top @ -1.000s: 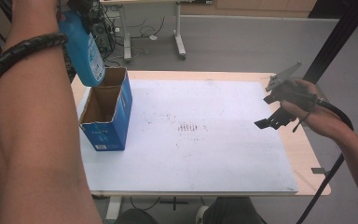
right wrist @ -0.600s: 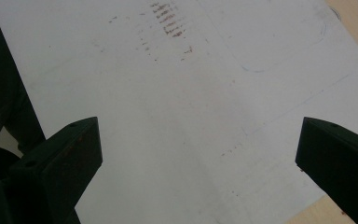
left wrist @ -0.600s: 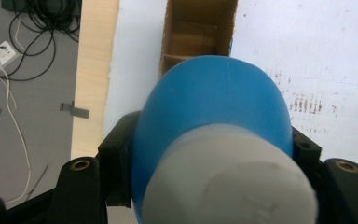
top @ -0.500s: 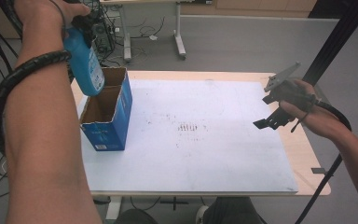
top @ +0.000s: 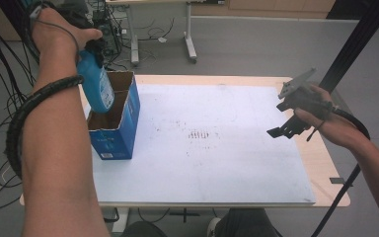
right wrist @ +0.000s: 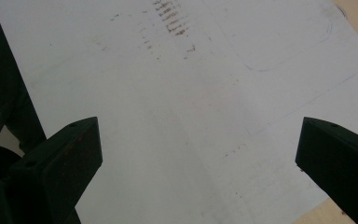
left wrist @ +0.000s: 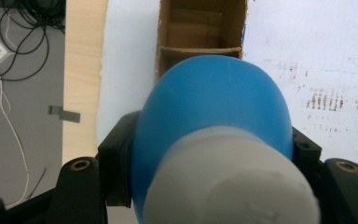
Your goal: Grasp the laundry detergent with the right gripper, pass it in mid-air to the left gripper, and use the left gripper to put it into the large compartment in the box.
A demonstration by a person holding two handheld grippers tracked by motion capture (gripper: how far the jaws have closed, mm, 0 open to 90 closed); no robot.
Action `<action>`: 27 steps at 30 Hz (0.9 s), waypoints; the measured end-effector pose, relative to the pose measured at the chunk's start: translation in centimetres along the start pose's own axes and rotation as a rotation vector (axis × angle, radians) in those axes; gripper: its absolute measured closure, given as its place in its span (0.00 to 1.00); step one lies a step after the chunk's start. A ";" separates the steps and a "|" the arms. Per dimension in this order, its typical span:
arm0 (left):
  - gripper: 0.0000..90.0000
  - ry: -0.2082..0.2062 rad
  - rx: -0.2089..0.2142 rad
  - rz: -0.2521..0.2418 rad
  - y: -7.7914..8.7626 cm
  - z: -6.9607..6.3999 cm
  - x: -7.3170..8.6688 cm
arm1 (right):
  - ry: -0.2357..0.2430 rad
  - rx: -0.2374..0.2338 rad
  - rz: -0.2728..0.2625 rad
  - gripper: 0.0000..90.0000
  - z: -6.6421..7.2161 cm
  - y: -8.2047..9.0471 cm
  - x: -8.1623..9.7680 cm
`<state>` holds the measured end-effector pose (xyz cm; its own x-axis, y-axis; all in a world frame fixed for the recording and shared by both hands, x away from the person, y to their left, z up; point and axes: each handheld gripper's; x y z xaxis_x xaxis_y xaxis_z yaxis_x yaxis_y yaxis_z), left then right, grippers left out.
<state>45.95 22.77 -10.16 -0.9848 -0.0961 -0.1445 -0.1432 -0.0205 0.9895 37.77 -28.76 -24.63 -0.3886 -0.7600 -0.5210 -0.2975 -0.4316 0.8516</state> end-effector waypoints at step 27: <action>0.41 -0.030 0.008 0.033 -6.8 -0.3 0.5 | -0.010 0.007 -0.002 0.00 -0.1 -0.3 0.9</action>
<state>46.51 22.60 -16.97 -0.9915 -0.0666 -0.1117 -0.1113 -0.0097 0.9937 37.59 -29.36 -25.37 -0.3968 -0.7541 -0.5233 -0.3045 -0.4296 0.8501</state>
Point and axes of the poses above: each handheld gripper's, and its own axes: y roughly backward along the jaws, x roughly out of its underside, z roughly to its left
